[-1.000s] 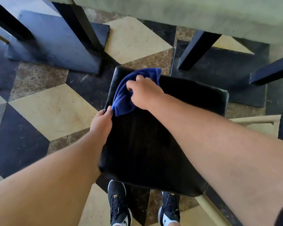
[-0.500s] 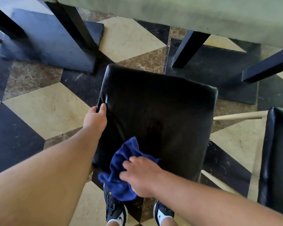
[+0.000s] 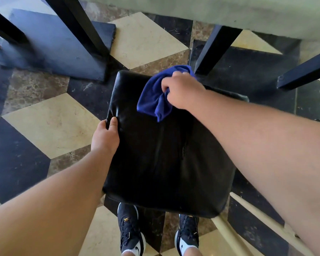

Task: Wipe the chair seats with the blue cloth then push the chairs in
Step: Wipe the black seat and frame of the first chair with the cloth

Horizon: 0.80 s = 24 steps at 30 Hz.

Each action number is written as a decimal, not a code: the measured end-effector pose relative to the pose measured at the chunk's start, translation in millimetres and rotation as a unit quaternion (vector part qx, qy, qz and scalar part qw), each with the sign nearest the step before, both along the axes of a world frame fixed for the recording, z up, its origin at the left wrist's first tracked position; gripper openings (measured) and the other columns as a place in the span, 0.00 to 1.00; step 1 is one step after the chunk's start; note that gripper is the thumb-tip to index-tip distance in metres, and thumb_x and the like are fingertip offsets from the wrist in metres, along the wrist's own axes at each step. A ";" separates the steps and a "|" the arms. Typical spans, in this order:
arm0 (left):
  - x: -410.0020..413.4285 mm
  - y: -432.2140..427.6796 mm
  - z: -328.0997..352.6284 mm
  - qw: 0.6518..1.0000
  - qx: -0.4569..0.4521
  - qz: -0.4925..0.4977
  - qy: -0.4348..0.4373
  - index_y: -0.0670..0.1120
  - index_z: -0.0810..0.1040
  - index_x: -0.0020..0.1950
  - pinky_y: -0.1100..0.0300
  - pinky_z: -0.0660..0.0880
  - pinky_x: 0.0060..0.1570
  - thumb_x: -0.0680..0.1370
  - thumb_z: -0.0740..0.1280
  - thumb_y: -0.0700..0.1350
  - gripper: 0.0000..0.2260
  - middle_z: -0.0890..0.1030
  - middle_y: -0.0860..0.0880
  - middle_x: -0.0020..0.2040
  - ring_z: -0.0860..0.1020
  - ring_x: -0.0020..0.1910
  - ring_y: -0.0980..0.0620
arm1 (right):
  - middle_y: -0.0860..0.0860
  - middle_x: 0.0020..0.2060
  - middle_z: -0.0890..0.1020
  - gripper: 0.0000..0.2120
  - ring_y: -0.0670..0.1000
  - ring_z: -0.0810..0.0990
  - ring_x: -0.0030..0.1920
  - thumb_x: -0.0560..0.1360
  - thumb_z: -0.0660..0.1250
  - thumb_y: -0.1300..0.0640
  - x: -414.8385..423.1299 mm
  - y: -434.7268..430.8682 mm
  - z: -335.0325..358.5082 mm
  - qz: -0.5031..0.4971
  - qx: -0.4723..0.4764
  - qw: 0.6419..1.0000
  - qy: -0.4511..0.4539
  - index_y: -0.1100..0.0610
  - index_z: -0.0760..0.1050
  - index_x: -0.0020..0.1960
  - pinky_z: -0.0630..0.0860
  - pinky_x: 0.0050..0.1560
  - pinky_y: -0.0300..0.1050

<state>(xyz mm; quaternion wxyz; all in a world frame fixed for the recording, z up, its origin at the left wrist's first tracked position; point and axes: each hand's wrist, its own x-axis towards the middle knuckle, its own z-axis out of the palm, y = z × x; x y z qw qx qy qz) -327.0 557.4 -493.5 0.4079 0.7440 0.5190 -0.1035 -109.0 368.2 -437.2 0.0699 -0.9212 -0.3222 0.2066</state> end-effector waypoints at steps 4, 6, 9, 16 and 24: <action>0.5 1.7 0.3 1.000 -0.004 0.000 0.002 0.52 0.69 0.78 0.51 0.71 0.53 0.83 0.55 0.67 0.29 0.79 0.49 0.67 0.75 0.55 0.49 | 0.57 0.57 0.76 0.10 0.62 0.75 0.58 0.76 0.64 0.58 -26.6 -7.7 -4.9 -0.057 0.023 0.998 0.004 0.49 0.78 0.55 0.67 0.48 0.50; 0.8 1.8 1.1 1.000 -0.008 -0.002 -0.001 0.51 0.69 0.78 0.51 0.70 0.52 0.84 0.56 0.67 0.28 0.79 0.49 0.67 0.75 0.56 0.48 | 0.59 0.54 0.79 0.09 0.64 0.78 0.54 0.74 0.66 0.57 -74.1 -24.1 -3.0 -0.015 0.036 0.999 0.019 0.51 0.78 0.53 0.68 0.43 0.51; 1.8 1.1 3.9 1.000 -0.012 0.000 0.000 0.52 0.68 0.79 0.51 0.70 0.53 0.83 0.56 0.67 0.29 0.78 0.48 0.69 0.75 0.58 0.48 | 0.59 0.49 0.80 0.08 0.64 0.80 0.49 0.73 0.65 0.55 -151.1 -58.1 3.4 0.078 0.029 0.993 0.078 0.53 0.77 0.51 0.73 0.40 0.54; 0.3 2.0 3.8 1.000 -0.011 -0.002 0.011 0.52 0.67 0.79 0.50 0.72 0.55 0.83 0.55 0.68 0.30 0.78 0.48 0.69 0.77 0.63 0.43 | 0.55 0.46 0.77 0.07 0.61 0.78 0.47 0.76 0.64 0.58 -208.3 -102.9 12.7 0.275 -0.012 0.940 0.204 0.54 0.78 0.53 0.76 0.43 0.59; 6.4 -28.0 15.4 0.978 0.181 -0.107 0.006 0.58 0.55 0.83 0.46 0.69 0.48 0.88 0.50 0.55 0.23 0.68 0.47 0.76 0.77 0.61 0.36 | 0.56 0.51 0.77 0.07 0.62 0.78 0.51 0.75 0.65 0.56 -90.9 -84.9 9.2 0.148 0.000 0.985 0.089 0.51 0.79 0.51 0.70 0.41 0.53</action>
